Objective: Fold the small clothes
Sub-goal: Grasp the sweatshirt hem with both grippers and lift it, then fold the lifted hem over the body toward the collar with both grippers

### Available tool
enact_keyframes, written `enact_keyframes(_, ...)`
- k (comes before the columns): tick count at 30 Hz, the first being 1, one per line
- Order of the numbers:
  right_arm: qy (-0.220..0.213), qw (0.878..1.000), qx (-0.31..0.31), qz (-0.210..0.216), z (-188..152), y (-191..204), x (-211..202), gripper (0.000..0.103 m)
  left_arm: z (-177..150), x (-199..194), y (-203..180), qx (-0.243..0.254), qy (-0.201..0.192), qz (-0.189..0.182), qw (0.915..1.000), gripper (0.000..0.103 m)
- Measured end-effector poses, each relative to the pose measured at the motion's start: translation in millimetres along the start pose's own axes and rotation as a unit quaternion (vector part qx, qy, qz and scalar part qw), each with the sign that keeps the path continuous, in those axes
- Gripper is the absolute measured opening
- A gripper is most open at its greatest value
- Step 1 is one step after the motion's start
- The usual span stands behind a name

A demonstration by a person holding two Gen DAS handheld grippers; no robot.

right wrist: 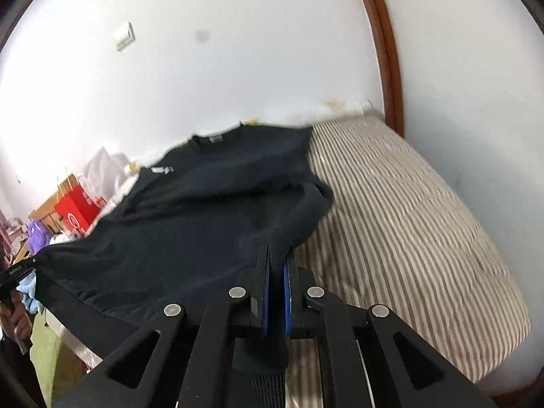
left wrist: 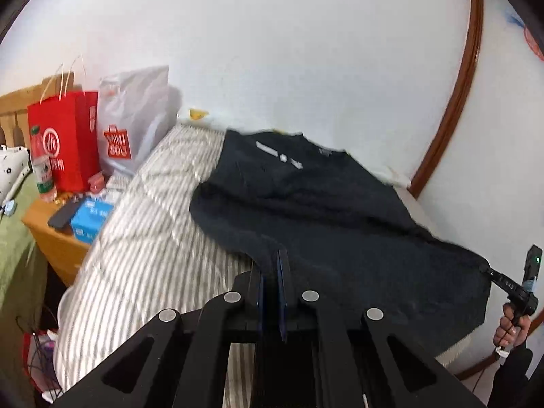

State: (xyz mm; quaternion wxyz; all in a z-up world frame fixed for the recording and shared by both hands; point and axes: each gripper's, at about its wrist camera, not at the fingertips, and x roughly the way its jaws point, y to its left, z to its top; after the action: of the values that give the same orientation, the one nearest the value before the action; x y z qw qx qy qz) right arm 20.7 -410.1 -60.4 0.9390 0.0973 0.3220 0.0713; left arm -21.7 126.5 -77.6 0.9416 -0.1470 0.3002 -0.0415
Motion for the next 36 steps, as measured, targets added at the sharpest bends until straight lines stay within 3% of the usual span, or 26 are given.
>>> enact_keyframes(10, -0.045, 0.999, 0.017, 0.021, 62.8, 6.6, 25.4, 0.006, 58.7, 34.4, 26.9, -0.028, -0.02, 0.002, 0.9994, 0.007)
enact_keyframes(21, -0.04, 0.998, 0.041, 0.001, 144.8, 8.6, 114.0, 0.007, 117.0, 117.9, 14.7, -0.012, -0.016, 0.029, 0.9994, 0.007)
enact_keyframes(31, -0.03, 0.997, 0.066, 0.006, 174.8, 3.7, 198.0, 0.006, 155.8, 200.1, 26.9, -0.037, -0.008, 0.026, 0.9989, 0.007)
enact_keyframes(36, -0.017, 0.997, 0.07, -0.004, 181.7, -1.6, 241.4, 0.006, 162.2, 240.4, 30.6, -0.033, 0.003, 0.042, 0.9986, 0.007)
